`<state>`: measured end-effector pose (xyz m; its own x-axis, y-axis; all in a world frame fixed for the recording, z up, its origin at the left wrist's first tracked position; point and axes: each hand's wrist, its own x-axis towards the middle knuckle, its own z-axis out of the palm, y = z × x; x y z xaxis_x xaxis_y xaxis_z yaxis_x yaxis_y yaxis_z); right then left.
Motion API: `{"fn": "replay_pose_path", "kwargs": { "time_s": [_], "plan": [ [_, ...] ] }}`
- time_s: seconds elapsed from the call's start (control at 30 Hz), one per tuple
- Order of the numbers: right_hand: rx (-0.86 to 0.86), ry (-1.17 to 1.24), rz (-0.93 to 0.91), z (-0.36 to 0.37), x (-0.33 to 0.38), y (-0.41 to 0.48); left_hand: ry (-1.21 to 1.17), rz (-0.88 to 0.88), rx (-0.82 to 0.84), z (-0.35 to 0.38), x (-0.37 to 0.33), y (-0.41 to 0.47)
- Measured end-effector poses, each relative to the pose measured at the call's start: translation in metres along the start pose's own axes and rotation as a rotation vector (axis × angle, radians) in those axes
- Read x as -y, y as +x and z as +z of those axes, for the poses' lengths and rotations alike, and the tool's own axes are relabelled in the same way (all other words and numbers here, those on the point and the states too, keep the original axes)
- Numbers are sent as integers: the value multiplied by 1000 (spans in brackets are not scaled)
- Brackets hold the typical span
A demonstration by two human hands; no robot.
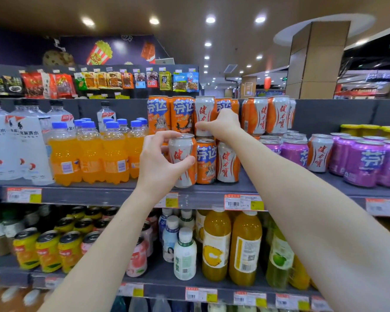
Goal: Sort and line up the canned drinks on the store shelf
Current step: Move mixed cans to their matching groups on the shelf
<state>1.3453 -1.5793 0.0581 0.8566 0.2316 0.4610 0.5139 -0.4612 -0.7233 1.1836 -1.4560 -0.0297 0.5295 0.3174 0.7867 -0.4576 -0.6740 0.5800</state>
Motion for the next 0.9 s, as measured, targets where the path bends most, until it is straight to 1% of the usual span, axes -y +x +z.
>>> {"fn": "replay_pose_path", "kwargs": {
  "time_s": [0.1,0.2,0.33,0.43,0.5,0.6,0.77,0.9],
  "plan": [
    [-70,131,-53,-16,3,-9,0,1,-7,5,-5,2],
    [-102,290,-84,-53,5,-20,-21,10,9,17,-15,2],
    [-180,295,-140,-122,-14,-47,-62,45,55,42,-31,0],
    [-282,293,-110,-178,-50,-71,-127,74,80,69,-48,-6],
    [-311,244,-45,-208,-81,-84,-177,85,98,92,-60,-12],
    [-291,104,72,-234,-124,-100,-241,101,129,127,-78,-20],
    [-228,-115,144,-231,-168,-109,-230,109,158,177,-103,-28],
    [-167,-117,231,-226,-195,-103,-221,106,168,201,-114,-28]
  ]
}}
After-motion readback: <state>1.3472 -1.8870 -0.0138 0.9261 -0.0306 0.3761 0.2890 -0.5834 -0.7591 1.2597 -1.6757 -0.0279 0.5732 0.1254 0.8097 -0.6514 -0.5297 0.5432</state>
